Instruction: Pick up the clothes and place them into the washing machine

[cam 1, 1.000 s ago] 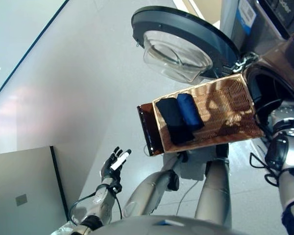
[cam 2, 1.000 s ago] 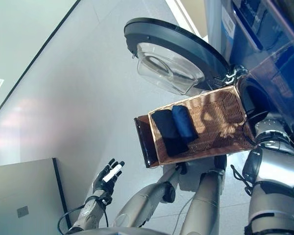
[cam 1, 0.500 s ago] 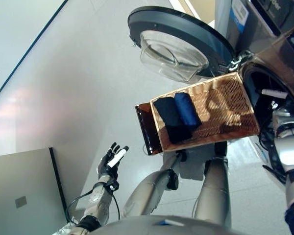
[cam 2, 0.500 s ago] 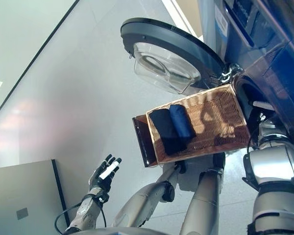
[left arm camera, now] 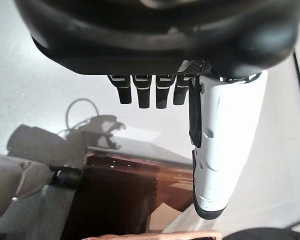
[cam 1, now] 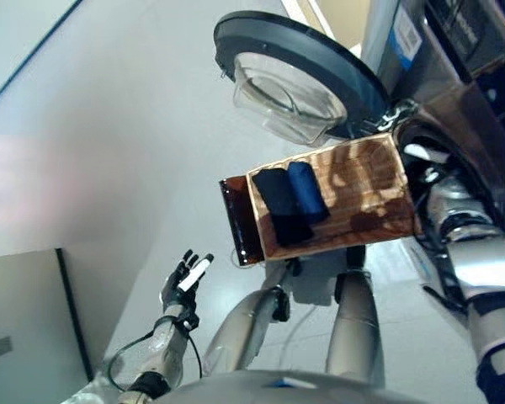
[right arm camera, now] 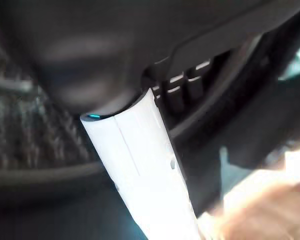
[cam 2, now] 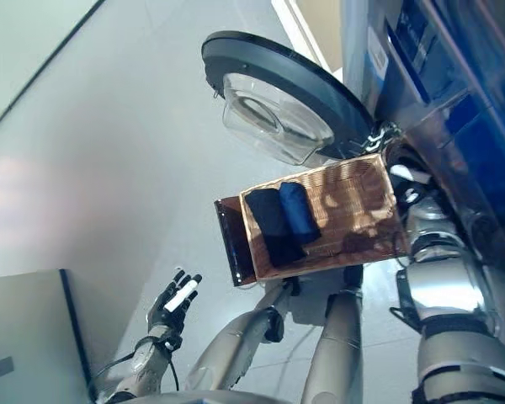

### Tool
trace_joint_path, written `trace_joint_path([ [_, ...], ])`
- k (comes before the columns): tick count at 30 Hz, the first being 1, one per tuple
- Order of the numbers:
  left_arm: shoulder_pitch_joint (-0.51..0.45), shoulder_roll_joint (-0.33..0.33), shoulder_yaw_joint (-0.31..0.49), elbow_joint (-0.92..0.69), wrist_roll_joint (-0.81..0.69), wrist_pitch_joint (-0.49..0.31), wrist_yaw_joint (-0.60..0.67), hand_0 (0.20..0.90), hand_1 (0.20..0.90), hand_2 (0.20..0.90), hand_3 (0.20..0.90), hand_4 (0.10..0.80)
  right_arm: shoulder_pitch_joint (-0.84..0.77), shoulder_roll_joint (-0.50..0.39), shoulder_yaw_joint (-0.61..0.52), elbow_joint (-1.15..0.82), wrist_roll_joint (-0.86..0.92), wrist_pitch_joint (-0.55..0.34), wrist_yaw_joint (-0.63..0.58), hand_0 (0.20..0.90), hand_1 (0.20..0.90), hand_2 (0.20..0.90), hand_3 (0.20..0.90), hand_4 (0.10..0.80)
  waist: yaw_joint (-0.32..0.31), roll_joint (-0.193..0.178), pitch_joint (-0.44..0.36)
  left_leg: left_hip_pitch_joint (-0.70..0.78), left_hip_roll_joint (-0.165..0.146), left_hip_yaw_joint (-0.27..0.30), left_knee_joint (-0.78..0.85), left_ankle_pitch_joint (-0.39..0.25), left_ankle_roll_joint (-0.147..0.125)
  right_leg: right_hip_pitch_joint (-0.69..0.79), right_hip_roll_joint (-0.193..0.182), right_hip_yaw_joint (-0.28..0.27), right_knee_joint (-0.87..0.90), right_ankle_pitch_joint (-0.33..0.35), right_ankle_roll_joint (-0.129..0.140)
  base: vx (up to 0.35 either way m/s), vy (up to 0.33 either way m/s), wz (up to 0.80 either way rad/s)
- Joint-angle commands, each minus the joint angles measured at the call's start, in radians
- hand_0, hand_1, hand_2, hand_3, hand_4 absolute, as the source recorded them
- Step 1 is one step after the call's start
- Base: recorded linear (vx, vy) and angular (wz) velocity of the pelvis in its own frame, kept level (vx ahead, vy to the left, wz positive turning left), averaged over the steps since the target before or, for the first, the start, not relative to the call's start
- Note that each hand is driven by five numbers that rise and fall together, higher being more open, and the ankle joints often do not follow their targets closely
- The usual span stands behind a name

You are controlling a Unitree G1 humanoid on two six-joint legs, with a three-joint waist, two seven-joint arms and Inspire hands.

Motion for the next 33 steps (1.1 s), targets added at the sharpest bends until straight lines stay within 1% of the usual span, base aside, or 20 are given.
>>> trace_joint_path([
  [1,-0.048,0.062,0.056,0.076,-0.024,-0.057,0.027,0.9,0.9,0.9,0.9,0.8,-0.023,-0.001,0.024,-0.058,0.052,-0.109,0.012,0.9,0.9,0.9,0.9,0.8,0.047,-0.012,-0.025,-0.026,0.031,0.004,0.12,-0.118,-0.115,0.118,0.004,-0.025,-0.269,0.13,-0.009,-0.008,-0.049,0.22],
  [4,-0.065,0.057,0.061,0.097,-0.026,-0.06,0.03,0.9,0.9,0.9,0.9,0.8,0.025,0.063,0.012,-0.102,0.066,-0.123,0.015,0.9,0.9,0.9,0.9,0.8,0.038,-0.046,-0.013,-0.019,0.036,-0.009,0.125,-0.117,-0.115,0.143,0.008,-0.043,-0.278,0.128,-0.011,-0.007,-0.082,0.09],
  [5,-0.073,0.051,0.062,0.108,-0.029,-0.061,0.029,0.9,0.9,0.9,0.9,0.8,0.056,0.106,0.002,-0.128,0.086,-0.133,0.018,0.9,0.9,0.9,0.9,0.8,0.036,-0.069,-0.009,-0.008,0.041,-0.017,0.124,-0.116,-0.117,0.161,0.009,-0.057,-0.282,0.129,-0.012,0.003,-0.076,0.07],
  [6,-0.072,0.052,0.062,0.108,-0.029,-0.061,0.029,0.9,0.9,0.9,0.9,0.8,0.057,0.107,0.002,-0.129,0.085,-0.133,0.018,0.9,0.9,0.9,0.9,0.8,0.035,-0.07,-0.008,-0.006,0.041,-0.017,0.124,-0.116,-0.117,0.162,0.009,-0.058,-0.283,0.129,-0.012,-0.002,-0.067,0.19],
  [7,-0.078,0.053,0.065,0.12,-0.025,-0.059,0.032,0.9,0.9,0.9,0.9,0.8,0.069,0.122,-0.002,-0.136,0.091,-0.134,0.022,0.9,0.9,0.9,0.9,0.8,0.033,-0.083,-0.007,-0.001,0.043,-0.022,0.124,-0.116,-0.116,0.17,0.01,-0.063,-0.286,0.13,-0.013,0.002,-0.048,0.22],
  [8,-0.083,0.055,0.069,0.133,-0.021,-0.058,0.033,0.9,0.9,0.9,0.9,0.8,0.084,0.141,0.005,-0.148,0.087,-0.133,0.026,0.9,0.9,0.9,0.9,0.8,0.032,-0.098,-0.006,0.004,0.045,-0.026,0.122,-0.115,-0.117,0.182,0.012,-0.071,-0.293,0.131,-0.013,0.01,-0.076,0.18],
  [9,-0.086,0.055,0.081,0.157,-0.015,-0.051,0.036,0.9,0.9,0.9,0.9,0.8,0.113,0.172,0.013,-0.147,0.08,-0.127,0.035,0.9,0.9,0.9,0.9,0.8,0.033,-0.126,-0.006,0.024,0.047,-0.034,0.114,-0.114,-0.118,0.211,0.015,-0.085,-0.311,0.136,-0.012,0.01,-0.077,0.08],
  [10,-0.091,0.058,0.087,0.172,-0.006,-0.045,0.036,0.9,0.9,0.9,0.9,0.8,0.119,0.181,0.017,-0.141,0.071,-0.12,0.034,0.9,0.9,0.9,0.9,0.8,0.033,-0.139,-0.005,0.03,0.048,-0.039,0.112,-0.113,-0.117,0.222,0.015,-0.091,-0.318,0.138,-0.011,0.007,-0.064,0.1],
  [11,-0.098,0.059,0.094,0.184,-0.004,-0.042,0.038,0.9,0.9,0.9,0.9,0.8,0.125,0.194,0.018,-0.136,0.075,-0.117,0.039,0.9,0.9,0.9,0.9,0.8,0.033,-0.149,-0.004,0.036,0.05,-0.042,0.109,-0.113,-0.117,0.231,0.016,-0.096,-0.324,0.139,-0.01,-0.001,-0.036,0.12],
  [12,-0.099,0.06,0.095,0.184,-0.005,-0.042,0.037,0.9,0.9,0.9,0.9,0.8,0.124,0.195,0.018,-0.135,0.075,-0.117,0.039,0.9,0.9,0.9,0.9,0.8,0.033,-0.149,-0.003,0.037,0.05,-0.042,0.109,-0.113,-0.117,0.232,0.016,-0.096,-0.324,0.139,-0.01,0.001,-0.024,0.07],
  [16,-0.12,0.071,0.115,0.222,0.035,-0.033,0.035,0.9,0.9,0.9,0.9,0.8,0.176,0.248,0.026,-0.1,0.06,-0.104,0.061,0.9,0.9,0.9,0.9,0.8,0.044,-0.197,0.004,0.057,0.053,-0.062,0.097,-0.105,-0.118,0.273,0.019,-0.126,-0.355,0.146,-0.01,-0.01,-0.05,0.07],
  [17,-0.12,0.071,0.115,0.222,0.036,-0.033,0.035,0.9,0.9,0.9,0.9,0.8,0.176,0.248,0.026,-0.1,0.06,-0.104,0.061,0.9,0.9,0.9,0.9,0.8,0.043,-0.197,0.004,0.057,0.053,-0.063,0.097,-0.104,-0.118,0.274,0.019,-0.127,-0.355,0.146,-0.01,-0.012,-0.04,0.23],
  [18,-0.126,0.075,0.121,0.226,0.04,-0.033,0.04,0.9,0.9,0.9,0.9,0.8,0.188,0.265,0.021,-0.091,0.061,-0.105,0.062,0.9,0.9,0.9,0.9,0.8,0.047,-0.208,0.008,0.055,0.056,-0.068,0.098,-0.102,-0.118,0.277,0.02,-0.135,-0.356,0.146,-0.011,0.001,-0.019,0.22],
  [20,-0.129,0.079,0.126,0.23,0.044,-0.032,0.041,0.9,0.9,0.9,0.9,0.8,0.19,0.27,0.024,-0.087,0.06,-0.105,0.063,0.9,0.9,0.9,0.9,0.8,0.049,-0.214,0.009,0.054,0.056,-0.071,0.1,-0.102,-0.117,0.277,0.021,-0.141,-0.356,0.146,-0.012,0.003,-0.019,0.13],
  [21,-0.129,0.081,0.129,0.224,0.045,-0.035,0.043,0.9,0.9,0.9,0.9,0.8,0.199,0.289,0.029,-0.089,0.059,-0.106,0.062,0.9,0.9,0.9,0.9,0.8,0.052,-0.223,0.015,0.051,0.057,-0.077,0.102,-0.1,-0.116,0.276,0.021,-0.149,-0.351,0.145,-0.014,0.008,-0.021,0.12],
  [24,-0.127,0.083,0.132,0.215,0.049,-0.035,0.043,0.9,0.9,0.9,0.9,0.8,0.202,0.307,0.036,-0.086,0.06,-0.106,0.062,0.9,0.9,0.9,0.9,0.8,0.058,-0.231,0.021,0.047,0.057,-0.083,0.108,-0.1,-0.115,0.276,0.021,-0.157,-0.347,0.143,-0.015,0.004,-0.01,0.06],
  [26,-0.125,0.089,0.136,0.2,0.049,-0.037,0.046,0.9,0.9,0.9,0.9,0.8,0.205,0.336,0.051,-0.089,0.061,-0.106,0.061,0.9,0.9,0.9,0.9,0.8,0.067,-0.244,0.033,0.04,0.06,-0.092,0.114,-0.098,-0.115,0.273,0.02,-0.168,-0.338,0.14,-0.015,0.066,-0.024,0.06],
  [27,-0.123,0.09,0.135,0.19,0.049,-0.038,0.048,0.9,0.9,0.9,0.9,0.8,0.2,0.345,0.059,-0.084,0.061,-0.105,0.061,0.9,0.9,0.9,0.9,0.8,0.072,-0.249,0.031,0.05,0.062,-0.103,0.114,-0.126,-0.12,0.281,0.023,-0.163,-0.332,0.111,-0.009,0.113,-0.043,0.1],
  [29,-0.123,0.093,0.131,0.167,0.052,-0.043,0.051,0.9,0.9,0.9,0.9,0.8,0.192,0.353,0.064,-0.08,0.061,-0.105,0.058,0.9,0.9,0.9,0.9,0.8,0.078,-0.252,0.04,0.042,0.062,-0.107,0.122,-0.126,-0.121,0.277,0.021,-0.169,-0.324,0.107,-0.01,0.054,-0.029,0.13],
  [33,-0.11,0.107,0.105,0.005,0.069,-0.063,0.062,0.9,0.9,0.9,0.9,0.8,0.138,0.344,0.067,-0.057,0.088,-0.109,0.031,0.9,0.9,0.9,0.9,0.8,0.105,-0.259,0.075,-0.006,0.059,-0.123,0.158,-0.129,-0.123,0.243,0.013,-0.194,-0.278,0.087,-0.014,-0.002,-0.022,0.25],
])
